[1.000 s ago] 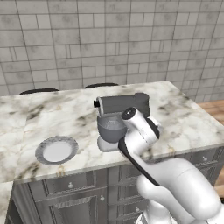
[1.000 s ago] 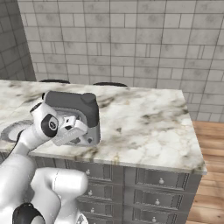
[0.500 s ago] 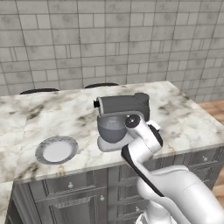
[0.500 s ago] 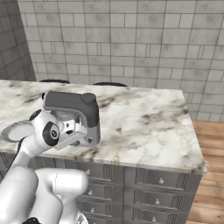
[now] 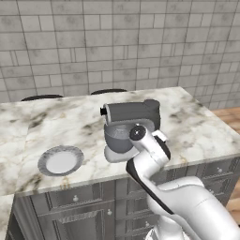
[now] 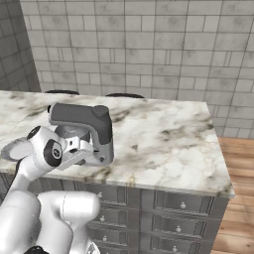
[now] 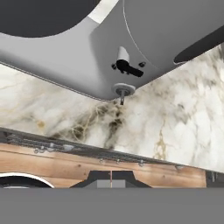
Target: Add butter and sugar cubes to the stand mixer bowl and then turn on the stand mixer to begin making frosting.
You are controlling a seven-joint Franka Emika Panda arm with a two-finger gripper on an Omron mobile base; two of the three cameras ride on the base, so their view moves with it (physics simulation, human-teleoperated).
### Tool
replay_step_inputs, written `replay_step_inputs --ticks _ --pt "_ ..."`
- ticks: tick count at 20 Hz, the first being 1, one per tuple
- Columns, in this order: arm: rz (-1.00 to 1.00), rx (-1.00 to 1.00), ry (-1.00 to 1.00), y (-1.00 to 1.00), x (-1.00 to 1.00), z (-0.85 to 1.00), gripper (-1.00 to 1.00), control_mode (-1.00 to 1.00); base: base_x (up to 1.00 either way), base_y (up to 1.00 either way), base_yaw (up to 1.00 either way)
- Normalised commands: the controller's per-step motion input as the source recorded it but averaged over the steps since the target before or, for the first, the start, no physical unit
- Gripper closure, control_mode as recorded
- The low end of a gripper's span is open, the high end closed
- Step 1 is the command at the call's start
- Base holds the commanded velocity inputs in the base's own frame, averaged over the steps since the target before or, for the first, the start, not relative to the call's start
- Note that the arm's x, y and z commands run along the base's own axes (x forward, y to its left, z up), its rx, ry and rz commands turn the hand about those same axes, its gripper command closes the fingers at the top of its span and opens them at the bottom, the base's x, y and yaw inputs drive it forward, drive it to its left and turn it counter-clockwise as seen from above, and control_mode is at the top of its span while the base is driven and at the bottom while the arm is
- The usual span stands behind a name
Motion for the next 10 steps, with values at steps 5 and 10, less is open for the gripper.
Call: replay_step_inputs --ticks 5,10 --pt "0.00 -0.01 0.00 -0.03 0.25 0.00 1.00 -1.00 0.00 0.00 0.00" --pt "0.00 -0.03 0.00 -0.22 0.29 0.00 1.00 -1.00 0.00 0.00 0.00"
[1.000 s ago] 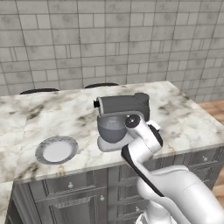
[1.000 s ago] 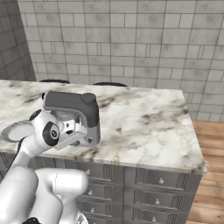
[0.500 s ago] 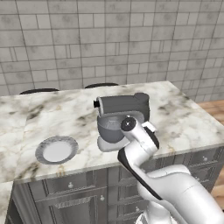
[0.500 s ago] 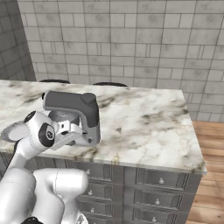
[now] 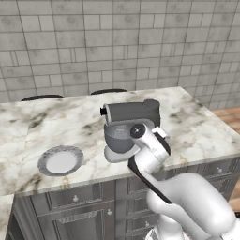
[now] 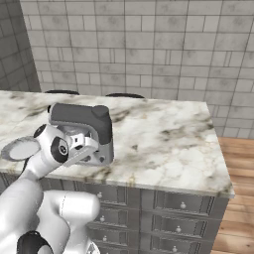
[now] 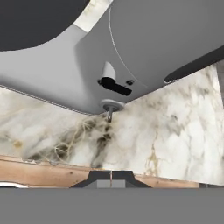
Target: Add butter and sugar cubes to the stand mixer bowl and then turn on the stand mixer to begin making frosting.
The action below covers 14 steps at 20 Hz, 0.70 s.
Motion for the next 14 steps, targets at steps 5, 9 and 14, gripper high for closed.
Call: replay_step_inputs --ticks 5,9,14 --pt "0.00 -0.04 0.00 -0.13 0.21 -0.12 1.00 -1.00 0.00 0.00 0.00" --pt "0.00 -0.05 0.00 0.00 0.00 -0.39 1.00 -1.00 0.00 0.00 0.00" --pt "0.00 -0.05 0.00 0.00 0.03 -0.45 1.00 -1.00 0.00 0.00 0.00"
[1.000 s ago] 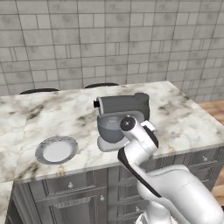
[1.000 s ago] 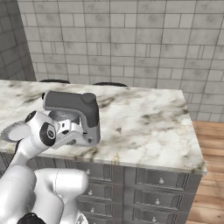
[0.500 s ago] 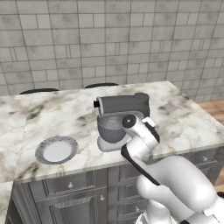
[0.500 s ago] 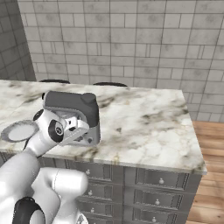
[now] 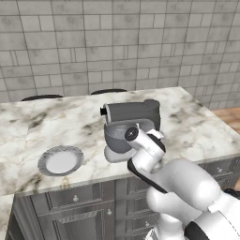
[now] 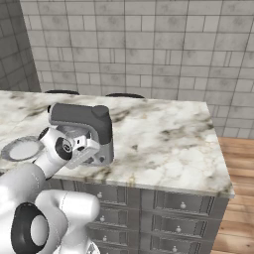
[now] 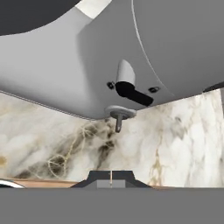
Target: Add butter and sugar cubes to the stand mixer bowl and then turn on the stand mixer to begin making frosting.
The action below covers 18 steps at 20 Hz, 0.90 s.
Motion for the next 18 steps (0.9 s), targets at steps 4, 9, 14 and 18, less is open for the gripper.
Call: replay_step_inputs --ticks 4,9,14,18 --pt "0.00 -0.04 0.00 -0.02 0.16 -0.34 1.00 -1.00 0.00 0.00 0.00" --pt "0.00 -0.02 0.00 -0.13 0.20 -0.24 1.00 -1.00 0.00 0.00 0.00" --pt "0.00 0.00 0.00 -0.15 0.21 -0.05 1.00 -1.00 0.00 0.00 0.00" --pt "0.00 0.00 0.00 0.00 0.14 0.00 1.00 -1.00 0.00 0.00 0.00"
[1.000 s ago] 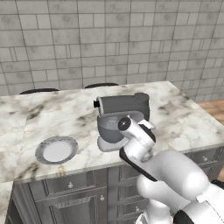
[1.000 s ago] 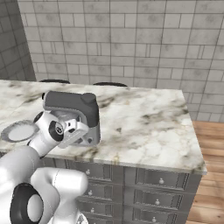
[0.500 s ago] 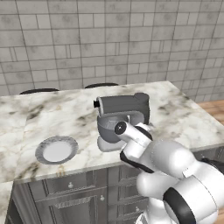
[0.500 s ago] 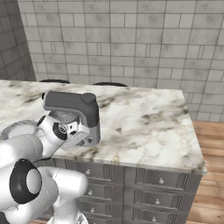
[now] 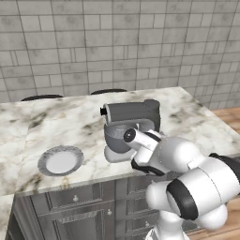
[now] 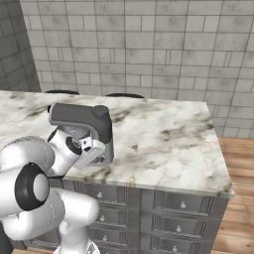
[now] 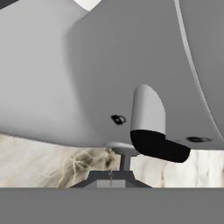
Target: Add butter and sugar cubes to the stand mixer bowl and then turn on the stand mixer to begin making frosting.
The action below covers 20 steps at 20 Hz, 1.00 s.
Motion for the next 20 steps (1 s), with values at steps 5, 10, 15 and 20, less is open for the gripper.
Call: replay_step_inputs --ticks 5,10,15,20 --pt "0.00 0.00 0.00 0.00 0.06 0.00 1.00 -1.00 0.00 0.00 0.00" --pt "0.00 0.00 0.00 -0.09 0.09 0.00 1.00 -1.00 0.00 0.00 0.00" --pt "0.00 0.00 0.00 -0.35 0.14 0.00 1.00 -1.00 0.00 0.00 0.00" --pt "0.00 0.00 0.00 -0.57 0.03 0.00 1.00 -1.00 0.00 0.00 0.00"
